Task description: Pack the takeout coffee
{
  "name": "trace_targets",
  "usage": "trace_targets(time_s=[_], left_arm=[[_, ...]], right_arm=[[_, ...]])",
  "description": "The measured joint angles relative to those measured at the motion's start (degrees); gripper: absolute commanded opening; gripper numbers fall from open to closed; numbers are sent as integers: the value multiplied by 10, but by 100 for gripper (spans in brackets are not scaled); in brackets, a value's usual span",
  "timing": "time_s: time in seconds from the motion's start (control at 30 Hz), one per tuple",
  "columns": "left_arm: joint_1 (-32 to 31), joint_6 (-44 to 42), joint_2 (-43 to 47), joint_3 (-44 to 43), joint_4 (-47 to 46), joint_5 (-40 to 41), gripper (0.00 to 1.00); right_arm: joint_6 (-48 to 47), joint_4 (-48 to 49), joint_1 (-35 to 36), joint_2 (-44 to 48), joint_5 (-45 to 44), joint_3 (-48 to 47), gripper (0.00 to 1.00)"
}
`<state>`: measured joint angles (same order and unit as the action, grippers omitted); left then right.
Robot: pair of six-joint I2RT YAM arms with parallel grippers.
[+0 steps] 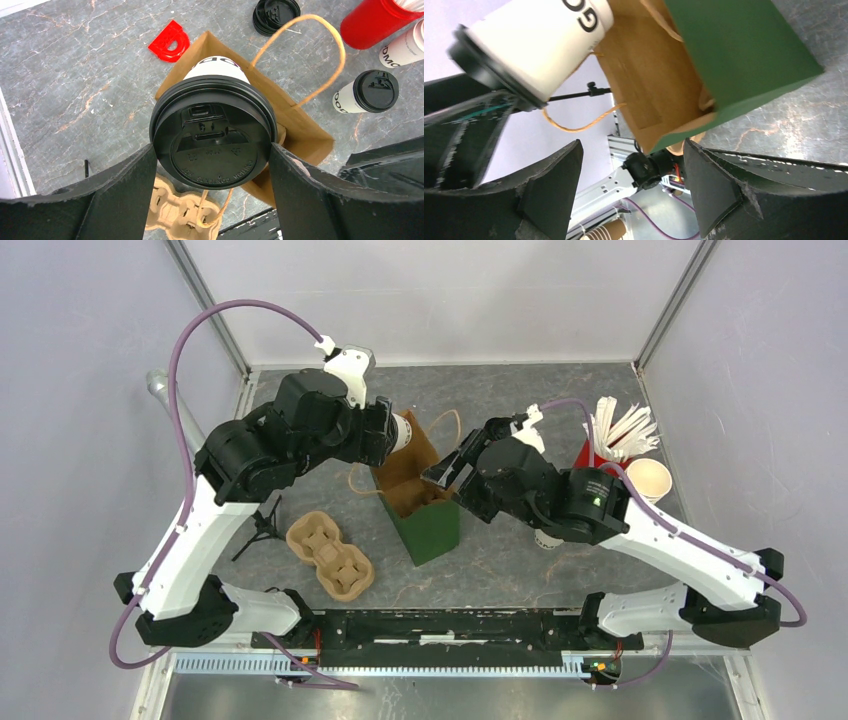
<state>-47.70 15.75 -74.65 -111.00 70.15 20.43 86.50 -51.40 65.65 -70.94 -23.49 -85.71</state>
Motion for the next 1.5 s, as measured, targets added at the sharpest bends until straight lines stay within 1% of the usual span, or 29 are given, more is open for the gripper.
trace_targets(time_s=[0.1, 0.43, 0.53, 0.73, 1.07, 1.37, 1.47, 1.5], left_arm=[[0, 0, 0, 0, 0, 0, 56], [0, -9, -3, 0, 0, 0, 56], [0, -10, -3, 0, -1, 0, 56], [0, -11, -1, 1, -2, 0, 56], [0, -11, 9, 10, 0, 1, 55], [0, -11, 12, 15, 11, 17, 55], [0, -12, 10, 2, 27, 31, 54], [0, -12, 9, -6, 33, 35, 54]], right_arm=[[0, 3, 1, 5, -10, -14, 80], [27, 4, 22, 2, -8, -10, 80], [40, 16, 29, -3, -7, 6, 79], [74, 33, 38, -4, 4, 78, 78], [93, 49, 25, -25, -10, 81, 76], [88, 63, 4, -61, -7, 81, 67], [67, 51, 4, -77, -10, 65, 58], [59, 47, 4, -78, -11, 61, 52]])
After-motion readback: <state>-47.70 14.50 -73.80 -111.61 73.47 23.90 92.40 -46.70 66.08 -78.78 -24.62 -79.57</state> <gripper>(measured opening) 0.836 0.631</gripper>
